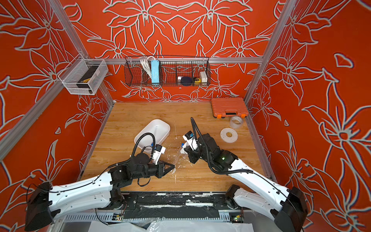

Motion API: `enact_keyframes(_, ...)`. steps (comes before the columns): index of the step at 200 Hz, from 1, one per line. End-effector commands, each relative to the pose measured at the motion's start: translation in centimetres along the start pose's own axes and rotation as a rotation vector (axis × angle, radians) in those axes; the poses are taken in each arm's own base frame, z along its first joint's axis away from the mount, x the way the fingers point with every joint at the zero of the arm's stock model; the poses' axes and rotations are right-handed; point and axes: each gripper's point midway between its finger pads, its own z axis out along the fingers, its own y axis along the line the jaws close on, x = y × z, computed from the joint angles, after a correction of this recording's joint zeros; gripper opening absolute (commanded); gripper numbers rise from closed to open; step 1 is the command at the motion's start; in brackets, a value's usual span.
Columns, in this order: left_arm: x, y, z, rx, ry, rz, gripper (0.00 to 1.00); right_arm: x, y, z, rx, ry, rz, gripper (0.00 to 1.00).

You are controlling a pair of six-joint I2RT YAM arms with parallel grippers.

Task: Wipe the exteriors of test tubes
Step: Wipe the dirt from the test tube.

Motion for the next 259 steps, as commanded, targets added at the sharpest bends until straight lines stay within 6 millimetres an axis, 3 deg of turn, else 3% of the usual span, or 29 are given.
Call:
enact_keyframes(1,-0.4,0.2,0.0,-0.010,-0.018,0.002,0.10,-0.7,1.0,-0.6,-0.051,-0.013,-0.010,0.00)
enact_keyframes(88,-1.8,-0.4,0.8,-0.024,-0.044,0.031,0.10,1.0,3.1,-0.1,-0.091,0.008,0.007,0.00)
enact_keyframes(153,-2.6,-1.0,0.2,-0.012,-0.079,0.035,0.09,2.1,3.8,0.5,-0.100,0.029,0.012,0.00)
enact_keyframes(196,-2.6,-1.8,0.1,0.039,-0.088,0.032,0.09,2.0,4.3,0.7,-0.123,0.008,0.025,0.00)
enact_keyframes(231,-2.1,-1.4,0.6,0.039,-0.069,0.021,0.09,1.5,5.0,0.9,-0.136,-0.001,0.012,0.00)
enact_keyframes(259,-2.0,-1.3,0.6,0.034,-0.066,0.020,0.09,1.2,4.1,0.7,-0.084,-0.009,-0.003,0.00)
